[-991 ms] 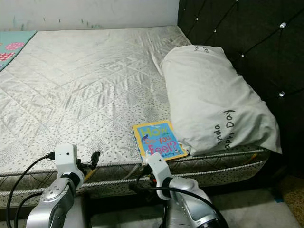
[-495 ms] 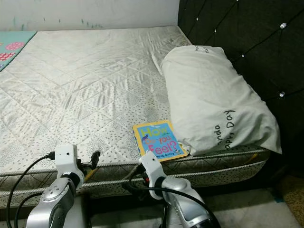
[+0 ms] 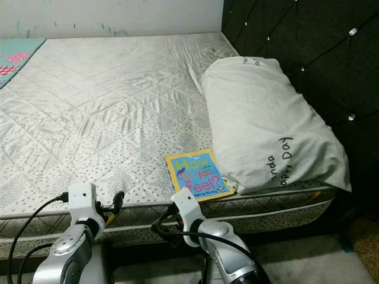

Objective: Clean up the room

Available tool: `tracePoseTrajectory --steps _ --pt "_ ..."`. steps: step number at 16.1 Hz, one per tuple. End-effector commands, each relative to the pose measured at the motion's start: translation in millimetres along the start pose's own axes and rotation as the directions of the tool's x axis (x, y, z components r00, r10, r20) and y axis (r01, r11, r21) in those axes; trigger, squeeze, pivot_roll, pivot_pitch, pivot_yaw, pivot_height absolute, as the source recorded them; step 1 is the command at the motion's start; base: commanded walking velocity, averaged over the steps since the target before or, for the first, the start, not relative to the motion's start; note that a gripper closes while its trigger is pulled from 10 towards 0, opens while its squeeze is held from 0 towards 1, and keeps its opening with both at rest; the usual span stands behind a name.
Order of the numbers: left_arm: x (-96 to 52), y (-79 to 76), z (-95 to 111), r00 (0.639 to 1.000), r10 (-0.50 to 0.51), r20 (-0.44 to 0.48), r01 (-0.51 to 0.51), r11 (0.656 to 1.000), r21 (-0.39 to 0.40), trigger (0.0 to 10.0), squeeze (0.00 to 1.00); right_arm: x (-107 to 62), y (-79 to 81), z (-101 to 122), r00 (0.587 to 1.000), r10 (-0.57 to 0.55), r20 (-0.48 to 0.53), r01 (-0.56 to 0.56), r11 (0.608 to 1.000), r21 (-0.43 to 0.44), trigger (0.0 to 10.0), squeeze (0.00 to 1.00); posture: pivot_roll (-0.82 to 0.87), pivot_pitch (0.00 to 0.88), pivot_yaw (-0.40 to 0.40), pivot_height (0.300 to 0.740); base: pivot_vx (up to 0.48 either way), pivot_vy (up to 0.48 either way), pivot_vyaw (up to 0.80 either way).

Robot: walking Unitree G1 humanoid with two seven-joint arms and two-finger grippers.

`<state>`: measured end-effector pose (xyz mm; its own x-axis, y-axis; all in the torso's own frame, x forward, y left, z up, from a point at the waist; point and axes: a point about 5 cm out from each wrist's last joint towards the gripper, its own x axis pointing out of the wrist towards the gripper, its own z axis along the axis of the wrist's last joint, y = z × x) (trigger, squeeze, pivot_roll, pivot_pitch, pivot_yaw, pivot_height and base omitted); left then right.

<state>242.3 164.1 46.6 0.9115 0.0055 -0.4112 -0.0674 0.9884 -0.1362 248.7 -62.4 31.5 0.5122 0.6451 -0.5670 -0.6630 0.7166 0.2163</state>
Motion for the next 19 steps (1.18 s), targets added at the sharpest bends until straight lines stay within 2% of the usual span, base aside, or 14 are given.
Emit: tracePoseTrajectory --steps 1,11,19 --pt "-2.1 -1.6 2.3 1.000 -0.021 0.000 0.021 1.000 0.000 10.0 0.00 1.2 -2.9 4.8 1.000 -0.017 0.010 0.017 1.000 -0.012 10.0 0.00 -0.08 0.000 -0.016 0.526 0.000 0.000 0.00" --pt "-6.5 -3.5 -2.3 0.998 -0.052 -0.034 0.052 0.999 0.013 10.0 0.00 12.0 -6.6 12.3 0.998 -0.061 0.030 0.061 0.998 -0.019 10.0 0.00 -0.07 0.000 -0.018 0.526 0.000 0.000 0.00" --pt "-5.4 -4.4 -2.0 0.998 -0.055 -0.033 0.055 0.998 0.015 10.0 0.00 24.2 0.7 21.9 0.997 -0.056 0.059 0.057 0.998 -0.030 10.0 0.00 -0.07 0.003 -0.019 0.526 0.000 0.000 0.00"
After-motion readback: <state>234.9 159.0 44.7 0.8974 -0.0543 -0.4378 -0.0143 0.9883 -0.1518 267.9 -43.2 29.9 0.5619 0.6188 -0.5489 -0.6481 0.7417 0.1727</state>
